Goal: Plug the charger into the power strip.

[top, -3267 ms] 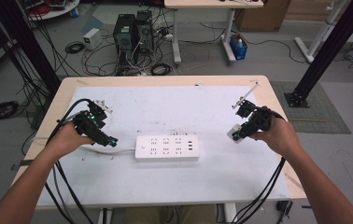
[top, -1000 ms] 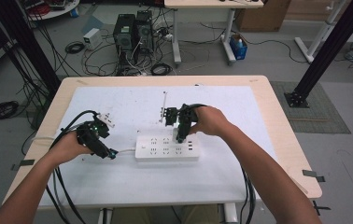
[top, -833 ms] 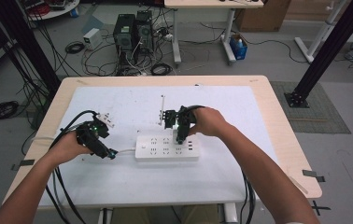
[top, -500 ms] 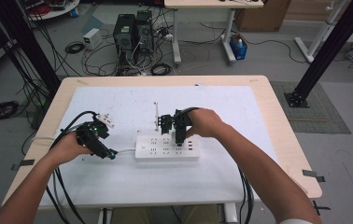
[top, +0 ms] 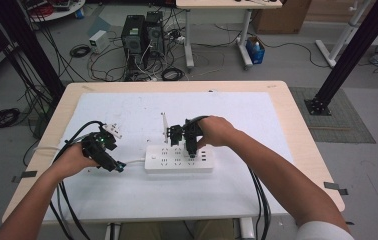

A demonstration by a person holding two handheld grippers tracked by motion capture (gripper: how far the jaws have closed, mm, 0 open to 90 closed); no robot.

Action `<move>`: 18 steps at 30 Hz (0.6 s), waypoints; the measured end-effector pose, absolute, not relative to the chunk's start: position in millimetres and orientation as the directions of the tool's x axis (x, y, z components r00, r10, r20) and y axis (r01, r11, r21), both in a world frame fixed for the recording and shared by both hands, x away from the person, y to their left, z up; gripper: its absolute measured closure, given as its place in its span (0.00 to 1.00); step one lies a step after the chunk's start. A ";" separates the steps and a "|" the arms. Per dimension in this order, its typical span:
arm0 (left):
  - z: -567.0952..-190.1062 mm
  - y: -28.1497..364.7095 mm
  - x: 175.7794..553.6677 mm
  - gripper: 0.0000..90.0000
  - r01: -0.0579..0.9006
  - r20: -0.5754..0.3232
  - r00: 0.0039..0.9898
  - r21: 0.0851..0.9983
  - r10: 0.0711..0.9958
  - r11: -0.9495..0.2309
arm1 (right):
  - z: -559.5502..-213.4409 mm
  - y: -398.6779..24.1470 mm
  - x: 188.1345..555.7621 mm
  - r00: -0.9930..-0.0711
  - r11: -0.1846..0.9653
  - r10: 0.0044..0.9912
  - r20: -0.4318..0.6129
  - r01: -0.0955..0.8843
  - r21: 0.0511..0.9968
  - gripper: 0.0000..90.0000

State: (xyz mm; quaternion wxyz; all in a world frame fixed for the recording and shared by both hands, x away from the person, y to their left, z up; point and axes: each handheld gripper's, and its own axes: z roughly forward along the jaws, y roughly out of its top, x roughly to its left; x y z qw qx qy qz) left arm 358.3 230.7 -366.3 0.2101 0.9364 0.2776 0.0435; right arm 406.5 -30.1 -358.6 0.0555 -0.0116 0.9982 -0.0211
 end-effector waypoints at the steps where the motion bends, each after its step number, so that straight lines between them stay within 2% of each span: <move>1: -366.4 231.2 357.7 0.18 0.505 -0.037 0.840 0.420 0.542 -0.754 | -358.7 -29.2 408.2 -0.995 0.999 -0.026 -0.101 -0.021 -0.047 0.70; 8: -370.3 229.8 354.5 0.18 0.515 -0.051 0.835 0.426 0.548 -0.744 | -359.7 -22.9 421.9 -0.999 0.997 -0.034 -0.018 -0.032 -0.071 0.70; 10: -370.1 230.2 355.4 0.18 0.512 -0.048 0.837 0.421 0.545 -0.748 | -360.2 -25.1 422.2 -0.999 0.997 -0.047 -0.021 -0.045 -0.057 0.70; 15: -370.2 229.4 355.8 0.18 0.511 -0.049 0.837 0.428 0.546 -0.745 | -362.6 -29.1 407.7 -0.993 0.998 -0.052 -0.103 -0.049 -0.027 0.70; 18: -370.2 229.8 355.6 0.18 0.503 -0.045 0.843 0.421 0.537 -0.755 | -362.8 -29.0 412.6 -0.996 0.999 -0.039 -0.077 -0.037 -0.030 0.70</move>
